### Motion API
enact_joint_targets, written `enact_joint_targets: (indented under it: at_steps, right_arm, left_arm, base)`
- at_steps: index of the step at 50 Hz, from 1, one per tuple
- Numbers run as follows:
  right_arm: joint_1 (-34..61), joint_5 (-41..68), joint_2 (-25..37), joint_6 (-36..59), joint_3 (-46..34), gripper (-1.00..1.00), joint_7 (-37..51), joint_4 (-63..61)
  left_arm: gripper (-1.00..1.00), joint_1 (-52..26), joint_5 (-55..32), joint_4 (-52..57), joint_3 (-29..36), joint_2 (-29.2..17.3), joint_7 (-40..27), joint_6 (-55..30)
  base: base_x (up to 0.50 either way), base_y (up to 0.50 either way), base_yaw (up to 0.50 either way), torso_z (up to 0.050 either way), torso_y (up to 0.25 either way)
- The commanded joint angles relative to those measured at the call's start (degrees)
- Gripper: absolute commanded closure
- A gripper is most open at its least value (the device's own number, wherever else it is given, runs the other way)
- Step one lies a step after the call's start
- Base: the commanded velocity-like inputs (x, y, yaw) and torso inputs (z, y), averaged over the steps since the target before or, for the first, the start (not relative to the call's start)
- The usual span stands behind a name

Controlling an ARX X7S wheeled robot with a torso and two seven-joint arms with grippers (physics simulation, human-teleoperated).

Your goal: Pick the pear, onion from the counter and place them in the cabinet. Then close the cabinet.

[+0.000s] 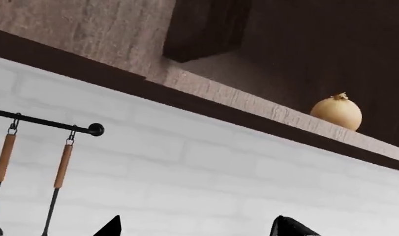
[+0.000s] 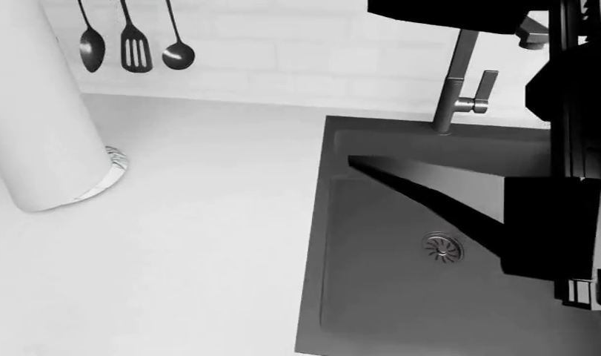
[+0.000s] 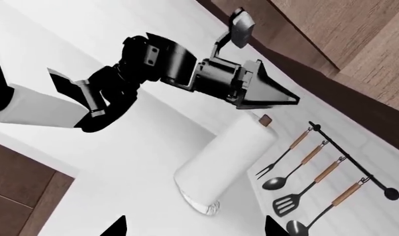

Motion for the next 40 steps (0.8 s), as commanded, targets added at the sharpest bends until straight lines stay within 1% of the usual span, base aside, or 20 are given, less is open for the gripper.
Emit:
enact_joint_targets:
  at_steps: [1, 8, 13, 18, 22, 29, 36, 40]
  right_arm:
    - [0.09, 0.35, 0.12, -0.36, 0.57, -1.00, 0.08, 0.31]
    - [0.52, 0.53, 0.10, -0.10, 0.64, -1.00, 0.09, 0.42]
    - [0.81, 0.55, 0.07, 0.11, 0.61, -1.00, 0.03, 0.51]
    - [1.05, 0.65, 0.10, 0.32, 0.62, -1.00, 0.04, 0.56]
    - [1.36, 0.60, 0.09, 0.50, 0.59, -1.00, -0.10, 0.70]
    - [0.87, 0.83, 0.99, 0.45, 0.88, -1.00, -0.11, 0.30]
    - [-0.55, 1.03, 2.38, 0.03, 1.29, -1.00, 0.08, -0.27]
    - [-2.74, -1.10, 2.98, 0.06, -0.23, -1.00, -0.97, 0.28]
  left_arm:
    - [-1.00, -0.78, -5.57, -2.88, -5.99, 1.77, -11.06, 4.36]
    - [-1.00, -1.29, -7.92, -3.72, -8.27, 2.40, -16.63, 6.49]
    - [-1.00, -1.17, -9.11, -5.70, -9.66, 3.06, -22.27, 8.54]
    - [-1.00, -1.18, -9.32, -6.65, -11.27, 3.72, -24.67, 10.92]
    - [-1.00, -2.11, -8.38, -7.00, -12.71, 4.58, -22.41, 13.39]
    - [-1.00, -6.81, -6.67, -7.87, -12.55, 5.05, -17.60, 14.98]
    - [-1.00, -9.85, -5.41, -8.07, -12.36, 5.10, -15.94, 16.13]
    - [-1.00, -11.95, -4.85, -8.40, -11.64, 5.12, -15.27, 16.14]
  base:
    - [0.00, 0.00, 0.00, 0.000, 0.000]
    - [0.00, 0.00, 0.00, 0.000, 0.000]
    - [0.00, 0.00, 0.00, 0.000, 0.000]
    - [0.00, 0.00, 0.00, 0.000, 0.000]
    - [0.00, 0.00, 0.00, 0.000, 0.000]
    - [0.00, 0.00, 0.00, 0.000, 0.000]
    - [0.00, 0.00, 0.00, 0.000, 0.000]
    - [0.00, 0.00, 0.00, 0.000, 0.000]
